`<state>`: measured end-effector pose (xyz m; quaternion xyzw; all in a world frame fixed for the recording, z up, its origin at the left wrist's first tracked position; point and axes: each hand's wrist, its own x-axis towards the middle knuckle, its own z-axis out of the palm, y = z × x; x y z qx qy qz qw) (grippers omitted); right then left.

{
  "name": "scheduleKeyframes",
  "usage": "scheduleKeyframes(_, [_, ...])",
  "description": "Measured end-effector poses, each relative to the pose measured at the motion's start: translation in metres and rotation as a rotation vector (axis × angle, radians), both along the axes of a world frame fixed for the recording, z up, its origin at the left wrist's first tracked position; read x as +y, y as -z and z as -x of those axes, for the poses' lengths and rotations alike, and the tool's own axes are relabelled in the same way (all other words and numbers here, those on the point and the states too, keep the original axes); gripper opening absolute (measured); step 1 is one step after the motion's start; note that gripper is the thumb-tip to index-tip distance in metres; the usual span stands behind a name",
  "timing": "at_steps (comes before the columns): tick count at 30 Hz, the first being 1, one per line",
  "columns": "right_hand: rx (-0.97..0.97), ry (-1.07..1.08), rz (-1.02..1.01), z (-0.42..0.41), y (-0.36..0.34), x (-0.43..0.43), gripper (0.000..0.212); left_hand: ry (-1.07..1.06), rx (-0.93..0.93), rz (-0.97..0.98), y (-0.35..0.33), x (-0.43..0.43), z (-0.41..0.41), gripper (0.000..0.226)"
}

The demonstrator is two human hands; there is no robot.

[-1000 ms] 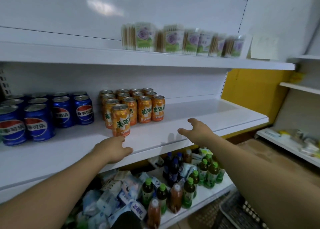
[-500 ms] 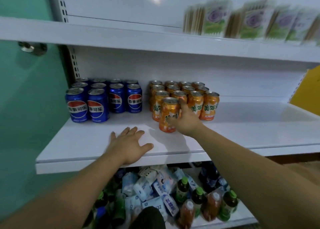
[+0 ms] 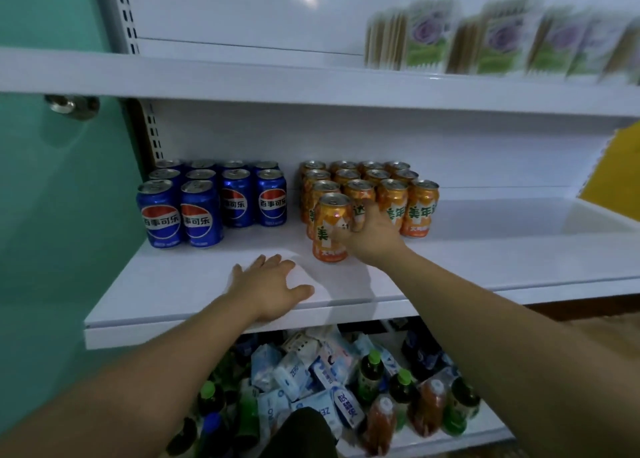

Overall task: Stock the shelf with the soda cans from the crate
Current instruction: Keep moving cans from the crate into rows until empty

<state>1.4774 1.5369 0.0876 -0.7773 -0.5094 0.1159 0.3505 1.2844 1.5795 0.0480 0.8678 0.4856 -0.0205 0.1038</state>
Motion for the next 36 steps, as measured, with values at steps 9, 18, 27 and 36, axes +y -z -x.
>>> scheduleKeyframes(9, [-0.226,0.201,0.263,-0.079,-0.016,-0.128,0.079,0.524,-0.08,-0.004,-0.017,-0.094,-0.11,0.071])
scheduleKeyframes(18, [-0.135,0.466,0.494,-0.15,0.038,-0.274,0.084,0.835,0.074,-0.005,0.049,-0.187,-0.209,0.071])
scheduleKeyframes(27, [0.069,0.57,0.694,-0.205,0.143,-0.35,0.071,0.984,0.215,0.262,0.164,-0.236,-0.276,0.072])
scheduleKeyframes(36, [0.289,0.54,0.881,-0.231,0.314,-0.379,0.072,0.943,0.331,0.555,0.321,-0.256,-0.31,0.052])
